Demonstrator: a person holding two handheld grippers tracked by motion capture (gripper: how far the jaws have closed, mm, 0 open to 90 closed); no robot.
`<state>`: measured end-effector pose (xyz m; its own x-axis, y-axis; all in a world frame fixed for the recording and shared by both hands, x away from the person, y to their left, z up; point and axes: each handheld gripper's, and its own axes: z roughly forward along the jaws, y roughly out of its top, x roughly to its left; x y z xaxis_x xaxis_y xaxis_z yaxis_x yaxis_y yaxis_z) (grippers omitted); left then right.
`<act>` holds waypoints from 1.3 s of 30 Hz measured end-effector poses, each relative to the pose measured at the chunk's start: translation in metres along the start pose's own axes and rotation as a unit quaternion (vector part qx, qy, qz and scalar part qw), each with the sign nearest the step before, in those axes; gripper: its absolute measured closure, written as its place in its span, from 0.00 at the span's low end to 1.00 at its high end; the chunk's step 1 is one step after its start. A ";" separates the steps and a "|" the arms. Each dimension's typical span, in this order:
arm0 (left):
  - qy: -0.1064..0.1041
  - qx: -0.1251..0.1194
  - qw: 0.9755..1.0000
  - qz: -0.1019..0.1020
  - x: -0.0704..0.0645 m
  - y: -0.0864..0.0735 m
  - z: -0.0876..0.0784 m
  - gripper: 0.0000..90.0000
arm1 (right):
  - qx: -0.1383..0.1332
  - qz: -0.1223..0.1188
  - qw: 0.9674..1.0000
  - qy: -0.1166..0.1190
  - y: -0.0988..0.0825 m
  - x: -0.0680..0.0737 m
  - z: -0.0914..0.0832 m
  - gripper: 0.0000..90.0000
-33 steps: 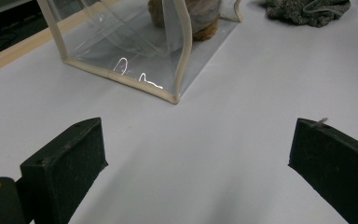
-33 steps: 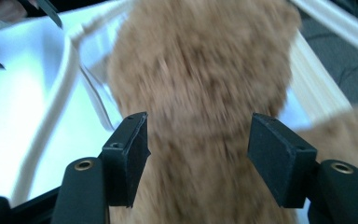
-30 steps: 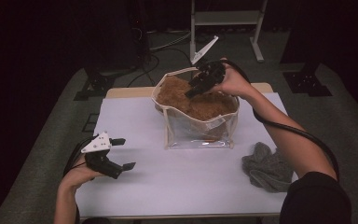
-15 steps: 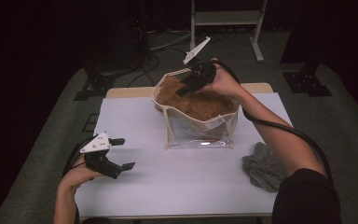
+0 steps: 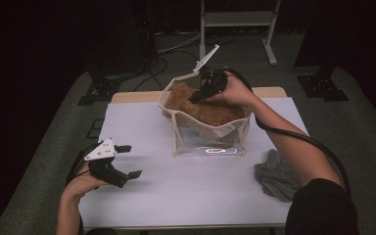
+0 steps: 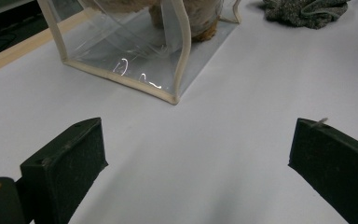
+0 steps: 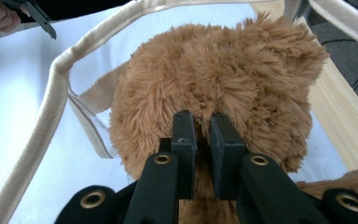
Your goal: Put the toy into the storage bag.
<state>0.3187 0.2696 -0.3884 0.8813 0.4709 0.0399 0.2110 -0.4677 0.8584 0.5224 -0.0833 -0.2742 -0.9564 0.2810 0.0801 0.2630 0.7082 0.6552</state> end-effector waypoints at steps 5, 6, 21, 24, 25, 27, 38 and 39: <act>-0.001 -0.001 1.000 0.002 0.000 0.001 0.000 0.03 | 0.019 0.002 1.000 0.001 -0.006 -0.001 0.006 0.91; -0.001 -0.001 1.000 0.002 0.000 0.001 0.000 0.03 | 0.015 0.006 1.000 0.005 -0.007 -0.001 0.007 0.90; -0.001 -0.003 1.000 0.004 -0.001 0.004 0.001 0.03 | -0.049 0.026 0.998 0.007 -0.011 0.002 -0.037 0.64; -0.001 -0.003 1.000 0.006 -0.001 0.003 0.001 0.03 | -0.054 0.031 0.998 0.009 -0.015 0.003 -0.046 0.61; -0.001 -0.003 1.000 0.007 -0.002 0.003 0.001 0.03 | -0.057 0.033 0.998 0.011 -0.017 0.004 -0.049 0.60; -0.002 -0.002 1.000 0.008 -0.002 0.003 0.000 0.03 | -0.060 0.034 0.998 0.008 -0.021 0.005 -0.055 0.59; -0.004 -0.001 1.000 0.008 -0.005 0.001 0.001 0.03 | -0.082 0.047 0.996 0.000 -0.044 0.013 -0.079 0.54; -0.003 -0.001 1.000 0.008 -0.005 0.001 0.000 0.03 | -0.083 0.050 0.995 -0.001 -0.046 0.013 -0.081 0.54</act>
<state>0.3144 0.2665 -0.3876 0.8868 0.4592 0.0515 0.1959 -0.4746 0.8581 0.4874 -0.1651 -0.2424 -0.9264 0.3457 0.1491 0.3313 0.5605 0.7590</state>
